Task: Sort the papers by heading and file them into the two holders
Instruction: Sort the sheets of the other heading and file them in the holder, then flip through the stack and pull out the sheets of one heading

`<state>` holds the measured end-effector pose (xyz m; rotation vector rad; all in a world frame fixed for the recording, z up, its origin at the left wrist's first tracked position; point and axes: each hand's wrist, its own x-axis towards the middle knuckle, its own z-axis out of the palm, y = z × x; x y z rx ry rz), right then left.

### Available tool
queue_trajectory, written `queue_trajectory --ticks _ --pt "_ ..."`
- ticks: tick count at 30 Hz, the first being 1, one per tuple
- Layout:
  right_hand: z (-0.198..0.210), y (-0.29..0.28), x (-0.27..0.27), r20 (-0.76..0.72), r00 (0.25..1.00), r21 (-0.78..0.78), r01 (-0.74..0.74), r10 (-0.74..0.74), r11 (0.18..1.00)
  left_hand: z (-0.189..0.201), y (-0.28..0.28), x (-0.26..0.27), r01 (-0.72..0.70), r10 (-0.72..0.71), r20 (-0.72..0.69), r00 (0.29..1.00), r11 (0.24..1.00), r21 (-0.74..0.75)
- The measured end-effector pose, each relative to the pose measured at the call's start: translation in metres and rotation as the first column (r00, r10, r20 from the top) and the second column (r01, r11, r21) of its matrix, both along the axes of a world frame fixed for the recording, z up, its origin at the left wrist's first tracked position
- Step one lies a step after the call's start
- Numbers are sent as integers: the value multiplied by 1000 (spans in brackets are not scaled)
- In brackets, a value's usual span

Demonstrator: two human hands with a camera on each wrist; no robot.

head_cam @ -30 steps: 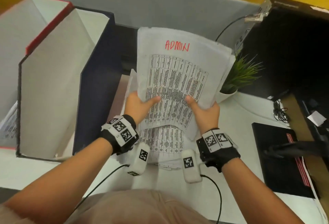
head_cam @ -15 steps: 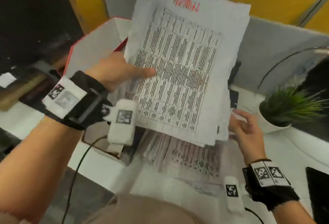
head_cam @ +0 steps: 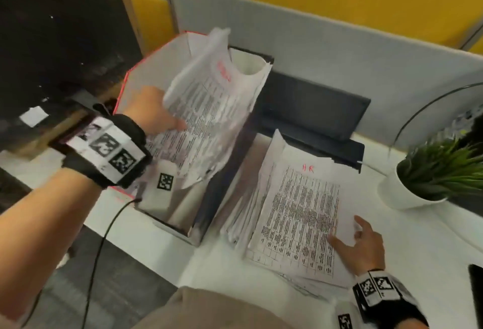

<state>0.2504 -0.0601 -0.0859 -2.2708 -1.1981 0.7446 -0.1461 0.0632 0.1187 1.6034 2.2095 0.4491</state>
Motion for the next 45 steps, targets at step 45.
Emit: queue_trajectory --ticks 45 --pt "-4 -5 -6 -101 994 -89 -58 49 994 -149 -15 184 302 -301 43 952 915 -268"
